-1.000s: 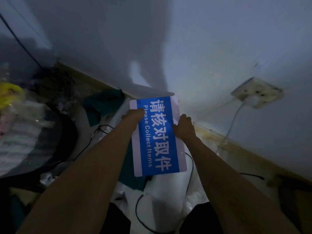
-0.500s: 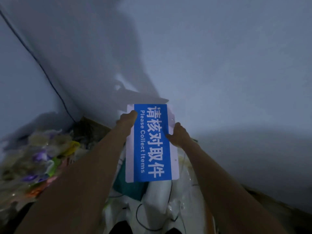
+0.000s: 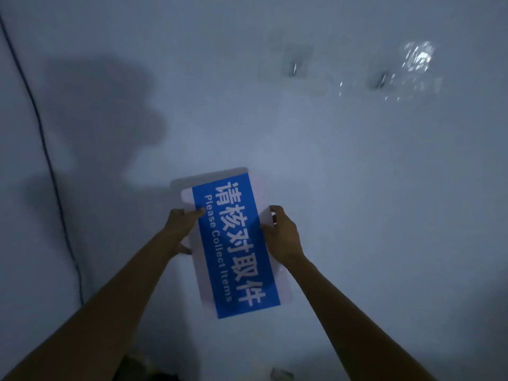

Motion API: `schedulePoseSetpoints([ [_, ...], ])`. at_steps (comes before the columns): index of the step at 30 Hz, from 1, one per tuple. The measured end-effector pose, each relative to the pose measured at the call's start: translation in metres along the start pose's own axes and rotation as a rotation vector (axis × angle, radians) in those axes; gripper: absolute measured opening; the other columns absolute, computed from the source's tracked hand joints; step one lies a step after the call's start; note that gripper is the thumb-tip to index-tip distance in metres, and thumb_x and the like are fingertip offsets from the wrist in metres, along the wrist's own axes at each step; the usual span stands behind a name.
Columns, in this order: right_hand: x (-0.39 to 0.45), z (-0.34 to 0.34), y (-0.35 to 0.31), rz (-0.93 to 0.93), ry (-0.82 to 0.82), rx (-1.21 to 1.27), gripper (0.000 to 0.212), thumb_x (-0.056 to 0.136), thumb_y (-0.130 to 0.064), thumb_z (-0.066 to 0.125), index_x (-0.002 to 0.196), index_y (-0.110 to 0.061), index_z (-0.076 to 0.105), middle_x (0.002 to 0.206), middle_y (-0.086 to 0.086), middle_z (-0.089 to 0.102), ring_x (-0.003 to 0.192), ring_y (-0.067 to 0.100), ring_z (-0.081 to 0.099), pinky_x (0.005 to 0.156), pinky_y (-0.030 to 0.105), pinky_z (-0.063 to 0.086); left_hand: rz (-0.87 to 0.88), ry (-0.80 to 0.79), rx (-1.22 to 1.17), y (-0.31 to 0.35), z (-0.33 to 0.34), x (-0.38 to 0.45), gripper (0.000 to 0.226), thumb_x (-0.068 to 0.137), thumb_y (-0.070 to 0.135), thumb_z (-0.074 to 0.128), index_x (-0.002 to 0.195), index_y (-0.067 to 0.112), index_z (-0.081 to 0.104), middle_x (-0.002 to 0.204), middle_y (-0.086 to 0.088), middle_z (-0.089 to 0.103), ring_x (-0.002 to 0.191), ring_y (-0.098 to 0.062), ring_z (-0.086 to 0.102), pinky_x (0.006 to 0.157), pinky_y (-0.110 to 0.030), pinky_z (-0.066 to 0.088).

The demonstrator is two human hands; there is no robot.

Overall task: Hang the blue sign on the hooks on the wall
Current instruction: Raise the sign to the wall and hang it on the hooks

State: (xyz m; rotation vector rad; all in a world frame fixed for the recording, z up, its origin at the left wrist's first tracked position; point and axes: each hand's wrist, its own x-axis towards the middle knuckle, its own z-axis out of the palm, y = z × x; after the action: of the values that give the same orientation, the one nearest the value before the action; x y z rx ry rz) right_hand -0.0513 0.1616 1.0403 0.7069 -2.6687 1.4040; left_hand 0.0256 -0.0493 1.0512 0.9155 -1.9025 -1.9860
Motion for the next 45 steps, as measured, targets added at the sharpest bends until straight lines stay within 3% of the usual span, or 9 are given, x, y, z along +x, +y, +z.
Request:
schedulePoseSetpoints([
  [7,0.027,-0.095,-0.102,-0.384,0.302,0.061,0.031,0.1,-0.028,0.043,0.129,-0.024,0.049,0.123,-0.001,0.064,0.104,0.016,0.064,0.091,0.04,0.055,0.251,-0.154,-0.157,0.097,0.017,-0.028,0.054,0.075,0.035,0.076,0.123,0.015,0.061,0.123,-0.009,0.066,0.117,-0.031,0.06,0.076,-0.053,0.059],
  [13,0.06,-0.169,-0.132,-0.483,0.63,-0.469,0.033,0.101,-0.033,0.033,0.126,-0.02,0.05,0.114,0.004,0.061,0.094,0.021,0.064,0.081,0.036,0.054,0.356,-0.397,-0.086,0.14,0.053,-0.039,0.05,0.083,0.026,0.069,0.13,0.013,0.056,0.129,-0.01,0.065,0.116,-0.027,0.062,0.098,-0.049,0.051],
  [17,0.09,-0.214,-0.149,-0.648,0.654,-0.703,0.03,0.1,-0.027,0.04,0.122,-0.014,0.055,0.104,0.008,0.063,0.083,0.026,0.064,0.065,0.036,0.053,0.574,-0.011,-0.217,0.201,0.069,-0.033,0.073,0.081,0.029,0.071,0.142,0.006,0.037,0.14,-0.012,0.05,0.115,-0.023,0.054,0.092,-0.038,0.048],
  [22,0.115,-0.248,-0.162,-0.763,0.583,-0.918,0.028,0.1,-0.027,0.039,0.114,-0.011,0.058,0.099,0.01,0.06,0.077,0.027,0.06,0.057,0.035,0.049,1.338,0.237,0.49,0.274,0.089,-0.037,0.07,0.075,0.037,0.075,0.137,0.019,0.046,0.138,-0.008,0.049,0.123,-0.022,0.048,0.098,-0.037,0.045],
  [25,0.128,-0.25,-0.163,-0.76,0.578,-0.967,0.028,0.099,-0.031,0.039,0.109,-0.011,0.056,0.097,0.009,0.055,0.066,0.021,0.05,0.052,0.034,0.044,1.547,0.232,0.84,0.309,0.108,-0.044,0.062,0.078,0.047,0.068,0.133,0.023,0.051,0.132,-0.001,0.057,0.122,-0.021,0.05,0.099,-0.039,0.042],
  [30,0.148,-0.243,-0.162,-0.788,0.544,-0.99,0.023,0.097,-0.029,0.044,0.101,-0.008,0.053,0.094,0.012,0.053,0.059,0.018,0.036,0.048,0.032,0.034,1.401,-0.082,0.942,0.333,0.136,-0.037,0.028,0.082,0.034,0.068,0.105,0.019,0.067,0.096,0.002,0.063,0.095,-0.019,0.062,0.082,-0.037,0.05],
  [34,0.159,-0.238,-0.153,-0.788,0.568,-0.956,0.022,0.097,-0.028,0.044,0.101,-0.007,0.051,0.094,0.013,0.053,0.053,0.02,0.035,0.042,0.025,0.023,1.193,-0.261,0.775,0.328,0.142,-0.016,0.023,0.078,0.023,0.075,0.097,0.01,0.071,0.089,0.002,0.066,0.075,-0.004,0.061,0.067,-0.018,0.047],
  [41,0.171,-0.243,-0.14,-0.8,0.68,-0.957,0.023,0.098,-0.028,0.041,0.1,-0.008,0.053,0.091,0.011,0.058,0.062,0.027,0.059,0.045,0.033,0.04,1.222,-0.179,0.639,0.322,0.141,-0.007,0.021,0.074,0.019,0.078,0.093,0.009,0.074,0.077,0.01,0.066,0.067,0.005,0.058,0.054,0.001,0.043],
  [45,0.173,-0.243,-0.132,-0.781,0.749,-0.898,0.024,0.099,-0.029,0.041,0.099,-0.009,0.054,0.089,0.009,0.058,0.068,0.021,0.055,0.054,0.029,0.036,1.237,-0.131,0.554,0.314,0.136,-0.002,0.018,0.074,0.021,0.078,0.089,0.012,0.073,0.075,0.016,0.063,0.069,0.002,0.058,0.059,-0.008,0.044],
])
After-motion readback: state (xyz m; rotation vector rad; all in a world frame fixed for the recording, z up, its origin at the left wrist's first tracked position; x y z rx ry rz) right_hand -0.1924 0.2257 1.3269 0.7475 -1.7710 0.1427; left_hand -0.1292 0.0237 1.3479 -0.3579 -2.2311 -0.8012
